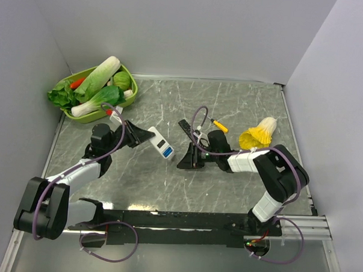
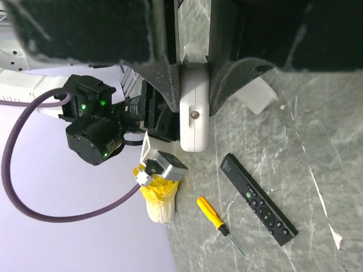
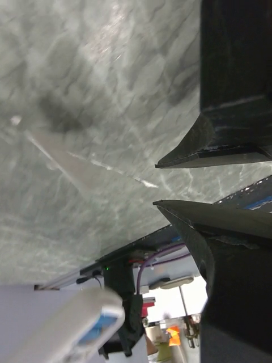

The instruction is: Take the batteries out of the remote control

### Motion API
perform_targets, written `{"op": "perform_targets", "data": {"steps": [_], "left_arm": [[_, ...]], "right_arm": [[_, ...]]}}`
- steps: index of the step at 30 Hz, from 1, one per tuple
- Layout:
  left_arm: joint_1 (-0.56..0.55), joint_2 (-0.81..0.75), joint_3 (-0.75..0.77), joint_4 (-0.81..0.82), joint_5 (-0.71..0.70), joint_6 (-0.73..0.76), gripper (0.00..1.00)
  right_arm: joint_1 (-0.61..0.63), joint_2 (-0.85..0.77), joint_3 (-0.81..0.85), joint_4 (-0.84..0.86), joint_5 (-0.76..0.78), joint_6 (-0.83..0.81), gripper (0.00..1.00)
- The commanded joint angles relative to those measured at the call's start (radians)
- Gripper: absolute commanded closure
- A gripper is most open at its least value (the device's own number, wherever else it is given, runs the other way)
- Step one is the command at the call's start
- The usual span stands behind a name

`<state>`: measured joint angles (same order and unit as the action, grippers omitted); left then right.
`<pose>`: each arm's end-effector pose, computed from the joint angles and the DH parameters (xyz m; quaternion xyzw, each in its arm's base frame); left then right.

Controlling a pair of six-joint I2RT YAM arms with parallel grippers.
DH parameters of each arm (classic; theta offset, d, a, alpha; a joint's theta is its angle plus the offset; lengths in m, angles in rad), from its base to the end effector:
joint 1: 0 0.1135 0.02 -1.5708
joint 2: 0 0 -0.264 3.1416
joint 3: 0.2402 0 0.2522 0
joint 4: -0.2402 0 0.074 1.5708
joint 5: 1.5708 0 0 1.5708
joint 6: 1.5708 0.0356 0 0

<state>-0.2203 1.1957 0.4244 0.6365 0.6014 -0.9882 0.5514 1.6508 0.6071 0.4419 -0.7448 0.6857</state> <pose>0.2329 -0.0728 0.2175 -0.0888 0.7399 -0.5406 0.3904 0.2418 0.1771 0.1384 -0.1138 0.8338 0.5139 0.1668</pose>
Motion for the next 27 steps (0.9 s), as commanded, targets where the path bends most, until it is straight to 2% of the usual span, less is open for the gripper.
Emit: {"op": "perform_targets", "data": {"steps": [1, 4, 6, 7, 11, 12, 15, 18, 21, 22, 26, 27], "left_arm": [[-0.001, 0.007, 0.05, 0.006, -0.032, 0.023, 0.99], [-0.002, 0.005, 0.06, -0.053, -0.07, 0.034, 0.99], [-0.001, 0.004, 0.08, -0.159, -0.103, 0.054, 0.99], [-0.001, 0.004, 0.115, -0.213, -0.165, 0.06, 0.99], [-0.001, 0.048, 0.191, -0.423, -0.225, 0.108, 0.99], [-0.001, 0.07, 0.206, -0.507, -0.232, 0.134, 0.99], [-0.001, 0.103, 0.238, -0.609, -0.223, 0.181, 0.99], [0.001, 0.139, 0.244, -0.633, -0.168, 0.213, 0.99], [-0.001, 0.195, 0.249, -0.635, -0.118, 0.233, 0.99], [0.001, 0.209, 0.249, -0.664, -0.118, 0.235, 0.99], [-0.002, 0.269, 0.257, -0.698, -0.161, 0.243, 0.94], [-0.004, 0.281, 0.254, -0.696, -0.164, 0.24, 0.94]], "right_arm": [[-0.016, -0.006, 0.02, 0.012, 0.013, -0.018, 0.64], [-0.016, -0.025, 0.042, -0.037, 0.033, -0.038, 0.64], [-0.018, -0.046, 0.043, -0.078, 0.057, -0.057, 0.64], [-0.018, -0.081, 0.046, -0.1, 0.074, -0.069, 0.64], [-0.016, -0.177, 0.062, -0.206, 0.157, -0.129, 0.54], [-0.018, -0.193, 0.071, -0.241, 0.176, -0.138, 0.52], [-0.016, -0.252, 0.095, -0.296, 0.197, -0.178, 0.47], [-0.016, -0.269, 0.117, -0.351, 0.222, -0.207, 0.43], [-0.016, -0.284, 0.155, -0.417, 0.312, -0.244, 0.34], [-0.018, -0.286, 0.167, -0.437, 0.431, -0.261, 0.31], [-0.016, -0.223, 0.282, -0.599, 0.672, -0.389, 0.11], [-0.016, -0.188, 0.337, -0.618, 0.7, -0.414, 0.1]]}}
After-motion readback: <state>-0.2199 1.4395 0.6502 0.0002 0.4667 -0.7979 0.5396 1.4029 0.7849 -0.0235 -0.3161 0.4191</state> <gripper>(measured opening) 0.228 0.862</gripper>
